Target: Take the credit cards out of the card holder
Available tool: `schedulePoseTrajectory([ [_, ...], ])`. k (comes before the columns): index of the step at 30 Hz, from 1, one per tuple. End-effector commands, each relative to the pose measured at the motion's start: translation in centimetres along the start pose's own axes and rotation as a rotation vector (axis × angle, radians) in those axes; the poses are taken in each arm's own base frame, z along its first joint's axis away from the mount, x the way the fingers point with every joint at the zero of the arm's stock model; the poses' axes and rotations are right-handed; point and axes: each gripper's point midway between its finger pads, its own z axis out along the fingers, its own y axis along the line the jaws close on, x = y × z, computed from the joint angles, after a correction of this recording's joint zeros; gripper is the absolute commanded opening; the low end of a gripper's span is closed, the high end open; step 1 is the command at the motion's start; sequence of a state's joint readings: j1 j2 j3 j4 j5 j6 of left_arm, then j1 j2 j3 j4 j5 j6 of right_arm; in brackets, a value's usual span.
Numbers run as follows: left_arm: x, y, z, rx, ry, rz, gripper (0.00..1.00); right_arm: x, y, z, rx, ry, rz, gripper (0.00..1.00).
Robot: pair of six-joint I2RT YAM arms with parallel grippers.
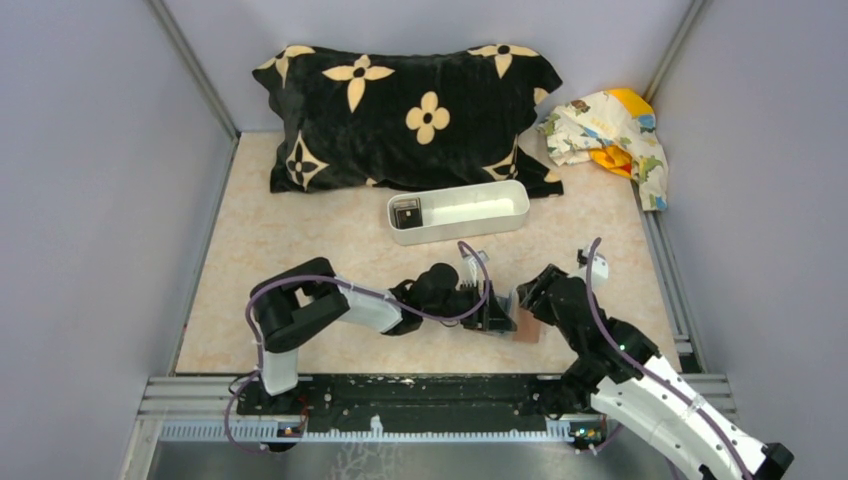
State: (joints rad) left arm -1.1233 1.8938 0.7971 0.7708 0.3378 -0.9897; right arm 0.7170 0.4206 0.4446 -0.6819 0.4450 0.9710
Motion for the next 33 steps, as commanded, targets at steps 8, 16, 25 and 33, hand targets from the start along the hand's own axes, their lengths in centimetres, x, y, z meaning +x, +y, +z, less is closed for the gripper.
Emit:
schedulePoseTrajectory([
  [8,0.6,0.4,3.0,0.025,0.066,0.023,0.61,-2.3,0.8,-1.3,0.011,-0.045,0.003,0.54],
  [16,1.4,0.8,3.7,0.022,0.095,0.007,0.62,-2.3,0.8,-1.2,0.009,-0.044,-0.012,0.51],
  [25,-0.9,-2.5,1.8,0.049,0.023,0.096,0.62,1.4,0.3,1.3,0.029,0.069,-0.035,0.40],
  [33,-1.4,-0.8,0.2,-0.020,-0.017,0.114,0.62,4.1,-2.2,2.5,0.128,0.129,0.018,0.35],
])
